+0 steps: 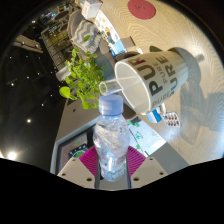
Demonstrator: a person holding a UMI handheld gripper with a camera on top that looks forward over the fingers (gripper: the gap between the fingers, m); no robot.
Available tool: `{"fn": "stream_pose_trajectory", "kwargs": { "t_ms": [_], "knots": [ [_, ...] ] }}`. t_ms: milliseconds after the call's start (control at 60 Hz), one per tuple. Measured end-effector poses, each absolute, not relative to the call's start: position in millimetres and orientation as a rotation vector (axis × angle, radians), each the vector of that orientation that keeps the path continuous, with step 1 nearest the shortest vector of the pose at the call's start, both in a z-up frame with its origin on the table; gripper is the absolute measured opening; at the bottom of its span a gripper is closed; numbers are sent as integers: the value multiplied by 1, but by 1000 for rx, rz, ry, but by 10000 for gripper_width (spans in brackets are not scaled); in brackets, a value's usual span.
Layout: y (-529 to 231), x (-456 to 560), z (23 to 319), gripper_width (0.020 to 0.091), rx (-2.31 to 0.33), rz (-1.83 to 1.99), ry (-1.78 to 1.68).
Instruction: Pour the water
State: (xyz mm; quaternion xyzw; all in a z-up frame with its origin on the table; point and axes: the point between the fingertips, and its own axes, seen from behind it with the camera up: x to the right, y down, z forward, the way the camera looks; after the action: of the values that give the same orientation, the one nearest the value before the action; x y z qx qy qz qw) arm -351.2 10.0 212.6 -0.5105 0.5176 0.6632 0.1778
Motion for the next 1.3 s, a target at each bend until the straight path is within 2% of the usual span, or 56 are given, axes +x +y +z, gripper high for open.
{"fn": "stream_pose_trajectory", "kwargs": {
  "t_ms": [117, 267, 483, 533, 633, 717, 767, 783, 800, 867, 883, 900, 917, 1000, 1033, 1250, 1300],
  "knots": [
    [8, -353, 220, 347, -1519, 1845, 1405],
    [6, -338, 265, 347, -1650, 1677, 1082],
    [25, -257, 342, 350, -1707, 1092, 504],
    [23, -228, 354, 350, -1693, 960, 412],
    [35, -183, 355, 350, -1698, 684, 267],
    [39, -136, 328, 350, -1731, 451, 181],
    [43, -113, 300, 350, -1778, 321, 138],
    [39, -99, 282, 350, -1786, 287, 120],
    [39, -96, 279, 351, -1804, 251, 109],
    [42, -75, 238, 350, -1865, 127, 57],
    [42, -68, 221, 350, -1875, 105, 42],
    [41, -69, 219, 350, -1890, 84, 33],
    [39, -61, 202, 350, -1896, 67, 20],
    [37, -58, 161, 351, -1959, 23, -10],
    [39, -53, 137, 350, -1973, 23, -18],
    [31, -52, 74, 355, -2048, 40, -17],
    [34, -53, 75, 359, -2023, 37, -16]
  ]
}}
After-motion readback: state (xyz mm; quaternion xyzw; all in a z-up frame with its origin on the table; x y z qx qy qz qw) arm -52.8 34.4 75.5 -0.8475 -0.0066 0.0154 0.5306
